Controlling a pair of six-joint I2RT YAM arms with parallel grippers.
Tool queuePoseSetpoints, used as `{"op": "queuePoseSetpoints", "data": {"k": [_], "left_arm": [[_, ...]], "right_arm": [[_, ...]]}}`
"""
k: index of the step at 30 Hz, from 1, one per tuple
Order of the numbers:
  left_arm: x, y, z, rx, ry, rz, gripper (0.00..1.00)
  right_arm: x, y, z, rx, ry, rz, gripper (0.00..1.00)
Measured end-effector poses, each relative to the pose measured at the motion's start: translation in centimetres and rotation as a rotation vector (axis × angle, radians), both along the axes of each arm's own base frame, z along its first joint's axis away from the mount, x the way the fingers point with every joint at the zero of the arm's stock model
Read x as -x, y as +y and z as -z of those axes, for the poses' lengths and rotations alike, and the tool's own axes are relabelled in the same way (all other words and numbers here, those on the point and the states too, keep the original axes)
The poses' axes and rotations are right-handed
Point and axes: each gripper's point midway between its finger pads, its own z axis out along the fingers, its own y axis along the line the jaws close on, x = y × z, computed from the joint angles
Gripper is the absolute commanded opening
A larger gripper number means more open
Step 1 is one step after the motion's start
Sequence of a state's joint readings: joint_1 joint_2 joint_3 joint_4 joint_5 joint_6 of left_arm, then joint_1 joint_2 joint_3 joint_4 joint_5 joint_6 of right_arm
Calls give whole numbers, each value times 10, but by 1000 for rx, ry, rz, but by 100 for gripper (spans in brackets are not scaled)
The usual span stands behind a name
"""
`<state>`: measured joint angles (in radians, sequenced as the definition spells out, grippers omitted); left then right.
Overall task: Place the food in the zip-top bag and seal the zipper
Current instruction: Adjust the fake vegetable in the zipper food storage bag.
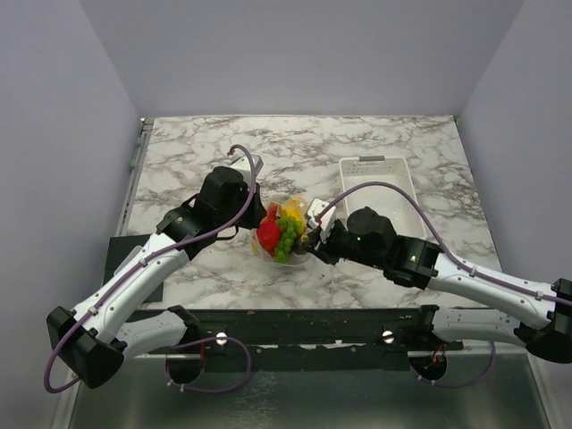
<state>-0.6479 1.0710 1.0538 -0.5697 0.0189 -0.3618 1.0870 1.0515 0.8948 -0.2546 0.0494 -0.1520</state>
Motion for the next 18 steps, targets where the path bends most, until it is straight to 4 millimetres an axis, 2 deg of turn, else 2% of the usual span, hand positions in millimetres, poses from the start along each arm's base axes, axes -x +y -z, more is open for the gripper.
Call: {"op": "queuePoseSetpoints", "data": {"k": [6,15,18], "left_arm": [[0,0,0,0,0,0,0],[0,0,0,0,0,0,0],[0,0,0,0,-1,0,0]], "right_arm": [[-1,1,-30,-42,-24,5,11],[0,3,-115,-152,-67,10,10],[-1,5,-134,-183,-75,12,10]]}}
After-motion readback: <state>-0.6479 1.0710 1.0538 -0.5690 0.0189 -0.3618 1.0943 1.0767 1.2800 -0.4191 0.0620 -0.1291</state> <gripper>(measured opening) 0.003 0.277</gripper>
